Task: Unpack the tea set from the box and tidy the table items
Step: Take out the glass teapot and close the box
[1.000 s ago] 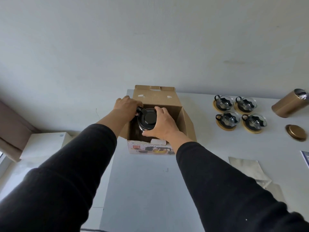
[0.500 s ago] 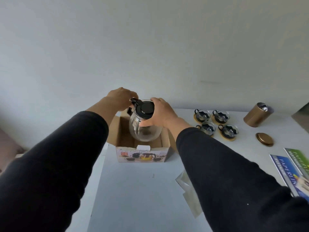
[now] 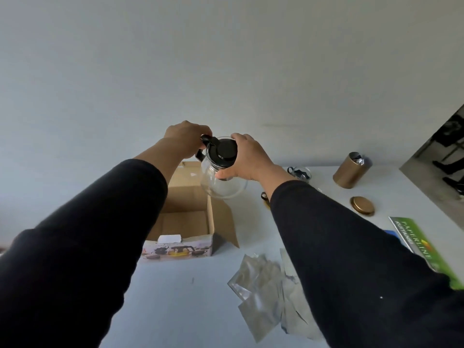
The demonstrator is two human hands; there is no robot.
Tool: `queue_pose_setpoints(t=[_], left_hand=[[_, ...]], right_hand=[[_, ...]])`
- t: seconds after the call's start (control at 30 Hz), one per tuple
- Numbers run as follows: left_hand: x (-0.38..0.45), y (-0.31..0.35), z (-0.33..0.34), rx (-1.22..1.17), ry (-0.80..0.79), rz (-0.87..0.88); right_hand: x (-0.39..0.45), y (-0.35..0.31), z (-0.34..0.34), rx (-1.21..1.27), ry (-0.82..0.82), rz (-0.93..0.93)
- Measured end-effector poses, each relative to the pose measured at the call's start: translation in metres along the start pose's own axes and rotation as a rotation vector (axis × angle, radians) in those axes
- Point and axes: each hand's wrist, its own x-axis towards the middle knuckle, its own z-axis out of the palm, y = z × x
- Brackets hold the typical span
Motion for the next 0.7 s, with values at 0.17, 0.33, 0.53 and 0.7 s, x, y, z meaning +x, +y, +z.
queue_pose_setpoints(t=[0.17,0.33,0.53,0.7], left_hand=[[0.039,0.030,0.039,0.049,-0.031,-0.002],[0.080,0.040,0.091,0.037,-0.055,-0.026],[0.114,0.039,0.135,0.036,-0.085,-0.049],[0.128,0.038,0.158,0.034,-0.125,-0.067]], right_hand=[[0.028,0.054,0.010,-0.001,-0.043,0.036],[0.061,0.102,0.031,0.002,-0.099,0.049],[0.090,0.138,0.057,0.027,-0.132,0.042],[0.101,0.155,0.072,0.037,-0.144,0.050]])
